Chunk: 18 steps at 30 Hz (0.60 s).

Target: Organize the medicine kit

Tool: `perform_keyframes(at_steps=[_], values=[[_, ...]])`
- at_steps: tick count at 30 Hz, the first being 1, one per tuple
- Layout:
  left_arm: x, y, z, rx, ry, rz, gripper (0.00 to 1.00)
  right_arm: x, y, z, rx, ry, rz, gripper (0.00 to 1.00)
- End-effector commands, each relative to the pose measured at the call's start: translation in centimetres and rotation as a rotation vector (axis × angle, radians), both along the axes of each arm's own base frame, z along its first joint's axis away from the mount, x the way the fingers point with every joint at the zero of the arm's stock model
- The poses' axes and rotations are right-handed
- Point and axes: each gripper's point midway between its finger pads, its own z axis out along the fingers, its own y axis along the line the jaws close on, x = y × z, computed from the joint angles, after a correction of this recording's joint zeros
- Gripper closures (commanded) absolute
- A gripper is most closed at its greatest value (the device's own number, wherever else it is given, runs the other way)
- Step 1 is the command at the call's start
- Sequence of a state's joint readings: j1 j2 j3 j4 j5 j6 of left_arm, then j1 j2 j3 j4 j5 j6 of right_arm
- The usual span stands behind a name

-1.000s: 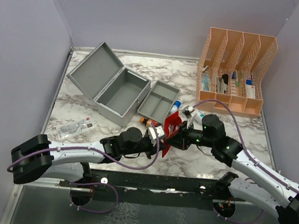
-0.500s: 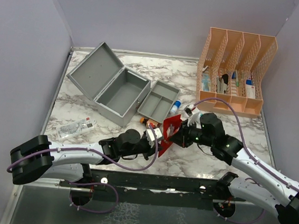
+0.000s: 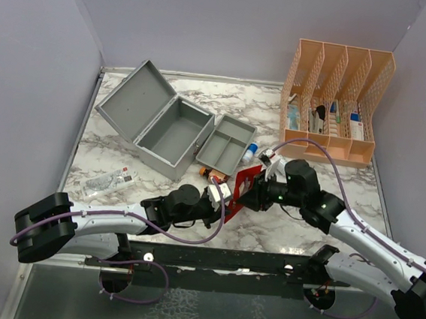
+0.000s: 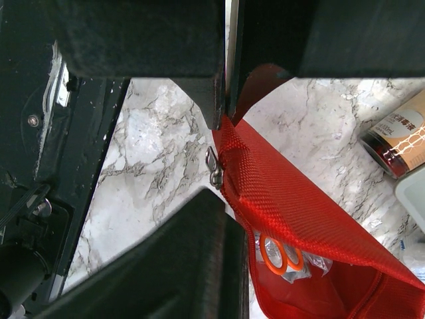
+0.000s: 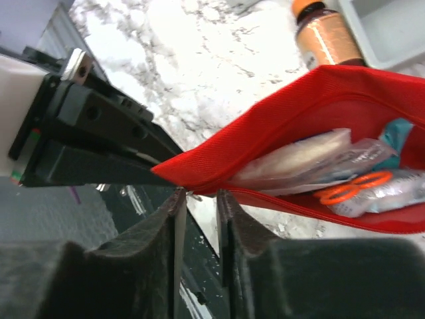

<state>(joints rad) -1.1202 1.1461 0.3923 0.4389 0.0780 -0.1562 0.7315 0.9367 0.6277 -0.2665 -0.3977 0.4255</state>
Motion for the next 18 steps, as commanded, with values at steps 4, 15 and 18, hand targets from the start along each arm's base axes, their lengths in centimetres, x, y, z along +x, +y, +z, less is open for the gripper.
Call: perform_keyframes(at_steps=[4, 15, 18], values=[[0.2, -0.9, 2.3, -0.059, -0.041, -0.015, 1.0, -1.5, 1.2, 0.5, 0.071, -0.018, 0.131, 0.66], [0.1, -0.9, 2.7, -0.072, -0.039, -0.019, 1.0, -1.6, 2.5, -0.4, 0.114, 0.04, 0.143, 0.72], [0.1, -0.9, 2.6, -0.071, -0.039, -0.022, 1.0, -1.9, 2.8, -0.2, 0.141, 0.047, 0.158, 0.7]])
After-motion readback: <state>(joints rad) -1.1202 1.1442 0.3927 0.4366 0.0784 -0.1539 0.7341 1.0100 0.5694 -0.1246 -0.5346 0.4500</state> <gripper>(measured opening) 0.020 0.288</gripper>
